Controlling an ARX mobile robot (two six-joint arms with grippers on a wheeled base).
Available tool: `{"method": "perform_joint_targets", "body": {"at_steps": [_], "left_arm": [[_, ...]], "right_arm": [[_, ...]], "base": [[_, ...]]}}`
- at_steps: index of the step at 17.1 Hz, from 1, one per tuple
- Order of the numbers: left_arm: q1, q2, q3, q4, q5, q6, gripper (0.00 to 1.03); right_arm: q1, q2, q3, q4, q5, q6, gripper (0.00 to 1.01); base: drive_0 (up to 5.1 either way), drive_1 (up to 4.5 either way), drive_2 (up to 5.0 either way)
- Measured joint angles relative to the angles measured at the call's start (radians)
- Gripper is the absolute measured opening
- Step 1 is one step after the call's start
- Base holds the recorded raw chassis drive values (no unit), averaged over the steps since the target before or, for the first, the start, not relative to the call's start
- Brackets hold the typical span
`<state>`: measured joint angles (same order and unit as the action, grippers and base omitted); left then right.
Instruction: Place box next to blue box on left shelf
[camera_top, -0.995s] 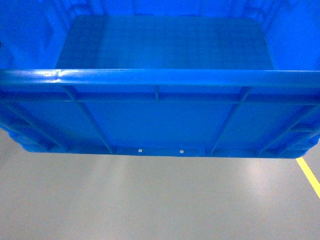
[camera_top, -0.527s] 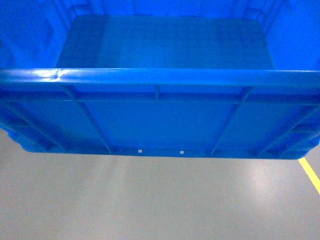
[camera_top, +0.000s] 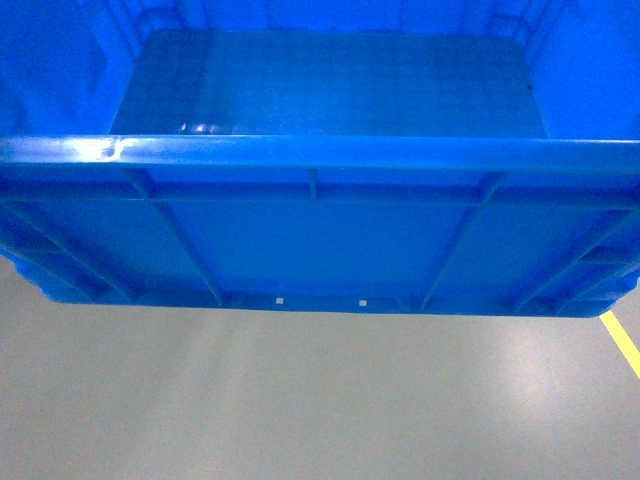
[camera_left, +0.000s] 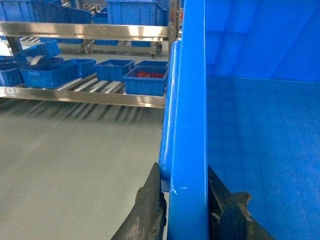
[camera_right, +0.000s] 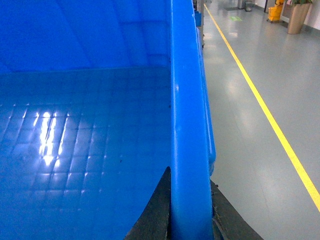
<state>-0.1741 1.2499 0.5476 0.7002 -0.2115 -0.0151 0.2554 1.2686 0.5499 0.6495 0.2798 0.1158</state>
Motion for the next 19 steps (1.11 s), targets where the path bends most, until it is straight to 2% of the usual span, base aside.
{"method": "perform_joint_targets", "body": {"at_steps": [19], "left_arm": [[0.000, -0.002, 0.000, 0.002, 0.000, 0.003, 0.13]], "right_arm": [[0.000, 0.000, 0.000, 0.000, 0.000, 0.003, 0.08]], "base": [[0.0, 4.27, -4.2]]}}
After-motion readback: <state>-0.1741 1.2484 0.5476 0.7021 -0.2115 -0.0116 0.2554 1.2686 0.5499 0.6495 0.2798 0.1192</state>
